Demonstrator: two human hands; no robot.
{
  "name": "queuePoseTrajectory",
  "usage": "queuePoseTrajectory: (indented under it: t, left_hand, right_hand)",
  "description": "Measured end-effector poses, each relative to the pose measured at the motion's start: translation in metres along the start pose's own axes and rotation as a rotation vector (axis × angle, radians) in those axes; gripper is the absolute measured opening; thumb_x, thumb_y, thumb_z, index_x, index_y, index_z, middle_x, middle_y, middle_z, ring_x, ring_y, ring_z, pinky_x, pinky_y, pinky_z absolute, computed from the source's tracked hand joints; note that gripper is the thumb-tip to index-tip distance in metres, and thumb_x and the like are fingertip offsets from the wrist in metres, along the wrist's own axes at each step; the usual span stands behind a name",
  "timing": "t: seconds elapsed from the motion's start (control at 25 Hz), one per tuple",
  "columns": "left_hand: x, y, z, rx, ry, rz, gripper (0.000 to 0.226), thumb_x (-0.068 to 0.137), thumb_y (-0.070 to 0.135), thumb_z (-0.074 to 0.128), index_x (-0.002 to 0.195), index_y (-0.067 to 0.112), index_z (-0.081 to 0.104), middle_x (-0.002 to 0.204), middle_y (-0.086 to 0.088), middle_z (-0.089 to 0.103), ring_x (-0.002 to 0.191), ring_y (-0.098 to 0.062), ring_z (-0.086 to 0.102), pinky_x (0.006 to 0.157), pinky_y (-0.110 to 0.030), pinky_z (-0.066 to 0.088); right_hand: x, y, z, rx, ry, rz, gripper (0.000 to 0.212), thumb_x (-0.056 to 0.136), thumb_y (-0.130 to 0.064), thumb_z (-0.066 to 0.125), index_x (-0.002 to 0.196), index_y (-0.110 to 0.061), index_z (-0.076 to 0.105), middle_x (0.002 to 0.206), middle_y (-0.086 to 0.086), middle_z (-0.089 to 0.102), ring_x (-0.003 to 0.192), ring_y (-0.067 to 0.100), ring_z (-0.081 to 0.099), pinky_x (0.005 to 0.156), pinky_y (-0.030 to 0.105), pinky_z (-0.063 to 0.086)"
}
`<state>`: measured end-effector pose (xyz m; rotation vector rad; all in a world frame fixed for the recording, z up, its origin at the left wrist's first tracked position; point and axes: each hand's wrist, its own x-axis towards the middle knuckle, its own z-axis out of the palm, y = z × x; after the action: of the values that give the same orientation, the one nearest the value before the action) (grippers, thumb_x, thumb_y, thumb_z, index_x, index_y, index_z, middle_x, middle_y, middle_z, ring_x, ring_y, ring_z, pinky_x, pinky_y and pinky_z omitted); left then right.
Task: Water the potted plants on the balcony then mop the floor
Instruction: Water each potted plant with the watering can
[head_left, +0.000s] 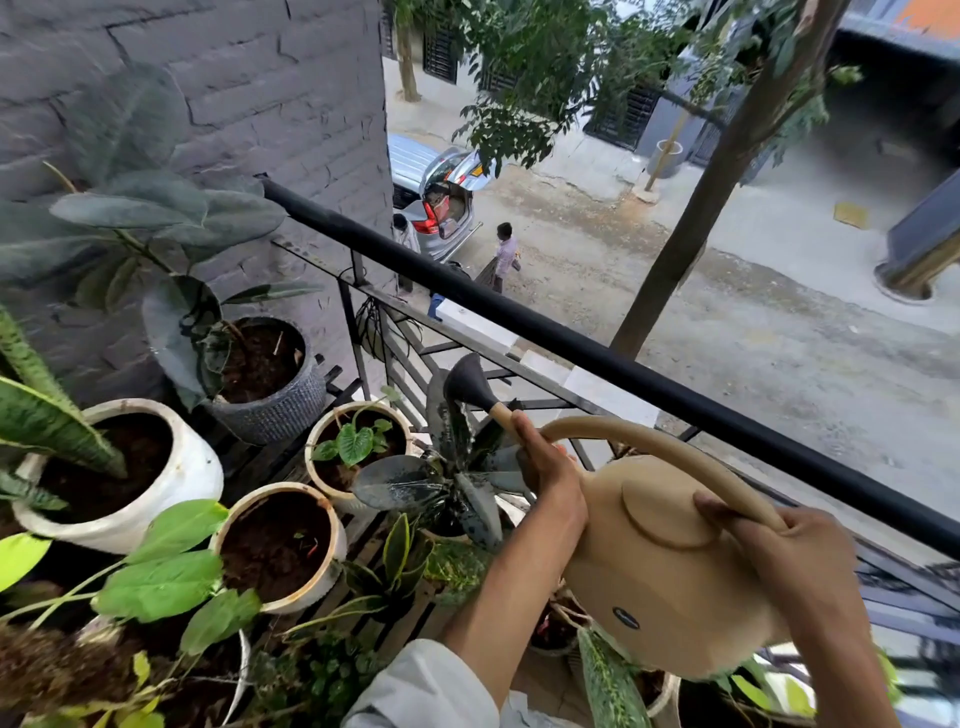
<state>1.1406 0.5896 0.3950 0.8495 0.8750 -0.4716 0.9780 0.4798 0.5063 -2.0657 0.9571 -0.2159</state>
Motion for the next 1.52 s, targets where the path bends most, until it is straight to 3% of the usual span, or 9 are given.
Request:
queuePoseTrajectory:
  t: [0.08, 0.24, 0.4, 0.68, 0.92, 1.04, 1.16, 1.4, 1.52]
  left_hand:
    - [-0.001, -0.009, 0.008, -0.006, -0.018, -0.008, 0.063, 0.088, 0.077, 0.054, 0.089, 0.014, 0.06, 0.073, -0.002, 0.053, 0.059, -0.017, 0.052, 0.049, -0.022, 0.044]
    - [0.005, -0.03, 0.024, 0.069, -0.054, -0.019, 0.068, 0.089, 0.077, 0.052, 0.082, 0.011, 0.061, 0.068, -0.002, 0.055, 0.062, -0.021, 0.055, 0.064, -0.03, 0.047]
    - [0.003, -0.045, 0.04, 0.103, -0.077, -0.044, 0.092, 0.076, 0.09, 0.053, 0.113, 0.007, 0.068, 0.085, -0.007, 0.065, 0.08, -0.027, 0.063, 0.076, -0.033, 0.051]
    - [-0.007, -0.057, 0.046, 0.121, -0.105, -0.037, 0.085, 0.081, 0.089, 0.043, 0.108, 0.011, 0.063, 0.079, -0.003, 0.06, 0.071, -0.021, 0.059, 0.068, -0.031, 0.047]
    - [0.002, -0.051, 0.041, 0.125, -0.046, -0.011, 0.067, 0.091, 0.078, 0.046, 0.085, 0.013, 0.059, 0.069, -0.002, 0.054, 0.062, -0.021, 0.053, 0.061, -0.029, 0.044]
    - [0.008, -0.048, 0.031, 0.085, 0.008, 0.055, 0.067, 0.092, 0.077, 0.046, 0.091, 0.013, 0.064, 0.071, -0.001, 0.056, 0.063, -0.019, 0.055, 0.061, -0.028, 0.045]
    - [0.011, -0.044, 0.022, 0.03, 0.038, 0.108, 0.085, 0.082, 0.088, 0.044, 0.115, 0.015, 0.072, 0.09, -0.005, 0.065, 0.081, -0.025, 0.064, 0.075, -0.034, 0.051]
    - [-0.004, -0.045, 0.002, -0.035, 0.084, 0.139, 0.072, 0.086, 0.085, 0.045, 0.085, 0.015, 0.062, 0.077, -0.004, 0.058, 0.074, -0.024, 0.058, 0.07, -0.032, 0.048]
    - [-0.014, -0.048, 0.0, -0.041, 0.091, 0.122, 0.088, 0.065, 0.097, 0.045, 0.089, 0.014, 0.062, 0.079, -0.005, 0.058, 0.074, -0.024, 0.058, 0.07, -0.032, 0.048]
  right_hand:
    - [0.003, 0.008, -0.009, -0.004, 0.032, 0.032, 0.047, 0.065, -0.065, 0.086, 0.063, -0.019, 0.079, 0.054, 0.02, 0.06, 0.053, 0.026, 0.051, 0.056, 0.035, 0.036]
    - [0.005, 0.021, -0.022, -0.035, 0.087, 0.038, 0.068, 0.059, -0.073, 0.079, 0.069, -0.005, 0.077, 0.063, 0.026, 0.064, 0.054, 0.034, 0.053, 0.055, 0.036, 0.037]
    - [0.009, 0.029, -0.034, -0.003, 0.093, 0.044, 0.045, 0.066, -0.06, 0.087, 0.068, -0.015, 0.081, 0.061, 0.023, 0.066, 0.057, 0.033, 0.056, 0.057, 0.037, 0.039]
    - [0.021, 0.041, -0.045, 0.016, 0.083, 0.053, 0.029, 0.069, -0.054, 0.089, 0.061, -0.028, 0.08, 0.059, 0.018, 0.067, 0.059, 0.034, 0.059, 0.056, 0.036, 0.039]
    - [0.033, 0.054, -0.038, 0.025, 0.044, 0.101, 0.061, 0.066, -0.063, 0.087, 0.061, -0.004, 0.072, 0.054, 0.022, 0.055, 0.054, 0.024, 0.047, 0.056, 0.037, 0.034]
    - [0.034, 0.049, -0.031, 0.048, -0.011, 0.074, 0.055, 0.066, -0.061, 0.088, 0.062, -0.008, 0.076, 0.059, 0.026, 0.06, 0.055, 0.025, 0.05, 0.056, 0.038, 0.036]
    - [0.035, 0.042, -0.027, 0.079, -0.076, 0.025, 0.049, 0.071, -0.05, 0.09, 0.056, -0.007, 0.073, 0.049, 0.011, 0.054, 0.054, 0.023, 0.047, 0.056, 0.037, 0.034]
    - [0.03, 0.037, -0.029, 0.068, -0.153, -0.061, 0.035, 0.072, -0.045, 0.089, 0.057, -0.016, 0.077, 0.054, 0.01, 0.065, 0.06, 0.029, 0.058, 0.058, 0.038, 0.041]
    - [0.024, 0.04, -0.033, 0.056, -0.138, -0.075, 0.019, 0.072, -0.047, 0.088, 0.062, -0.033, 0.08, 0.062, 0.02, 0.068, 0.06, 0.035, 0.059, 0.059, 0.039, 0.041]
